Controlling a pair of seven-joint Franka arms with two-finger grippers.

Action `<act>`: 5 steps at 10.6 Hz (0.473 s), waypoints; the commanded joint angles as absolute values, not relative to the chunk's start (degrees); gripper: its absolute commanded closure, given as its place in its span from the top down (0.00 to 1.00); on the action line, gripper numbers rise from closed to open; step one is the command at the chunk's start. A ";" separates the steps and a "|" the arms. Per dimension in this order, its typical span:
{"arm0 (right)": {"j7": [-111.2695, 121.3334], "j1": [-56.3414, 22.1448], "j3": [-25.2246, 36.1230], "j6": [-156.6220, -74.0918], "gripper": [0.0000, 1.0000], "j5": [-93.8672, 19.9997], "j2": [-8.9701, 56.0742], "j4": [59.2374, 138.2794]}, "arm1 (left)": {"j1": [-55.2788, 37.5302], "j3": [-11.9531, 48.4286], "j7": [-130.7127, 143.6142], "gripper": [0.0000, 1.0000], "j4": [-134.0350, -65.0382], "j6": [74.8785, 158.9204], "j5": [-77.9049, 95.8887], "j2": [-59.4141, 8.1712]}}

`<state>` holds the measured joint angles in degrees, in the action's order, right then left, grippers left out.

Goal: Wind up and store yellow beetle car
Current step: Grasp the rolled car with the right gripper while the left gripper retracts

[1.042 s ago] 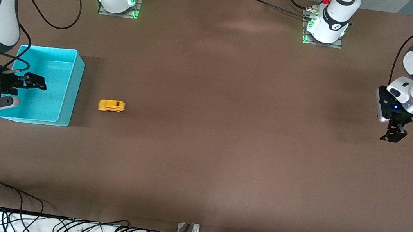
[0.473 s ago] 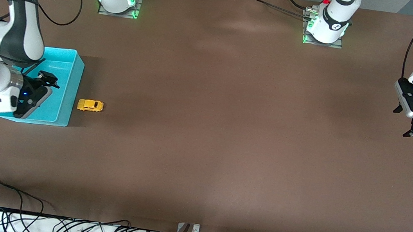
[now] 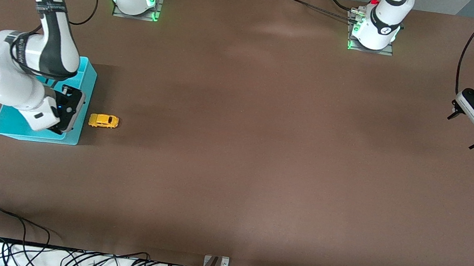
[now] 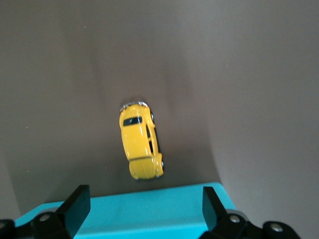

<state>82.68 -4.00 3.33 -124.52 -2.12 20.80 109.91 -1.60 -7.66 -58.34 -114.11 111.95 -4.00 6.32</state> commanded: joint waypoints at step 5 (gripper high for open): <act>91.49 -3.69 2.29 -137.45 1.00 -2.46 20.65 119.52 | -2.11 -0.97 -25.88 1.00 -93.46 84.32 -3.25 5.54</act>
<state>89.57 -4.05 2.63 -134.31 -2.12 21.51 116.23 -2.17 -1.32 -30.67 -98.85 89.58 -3.98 6.50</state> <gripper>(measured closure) 0.000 0.000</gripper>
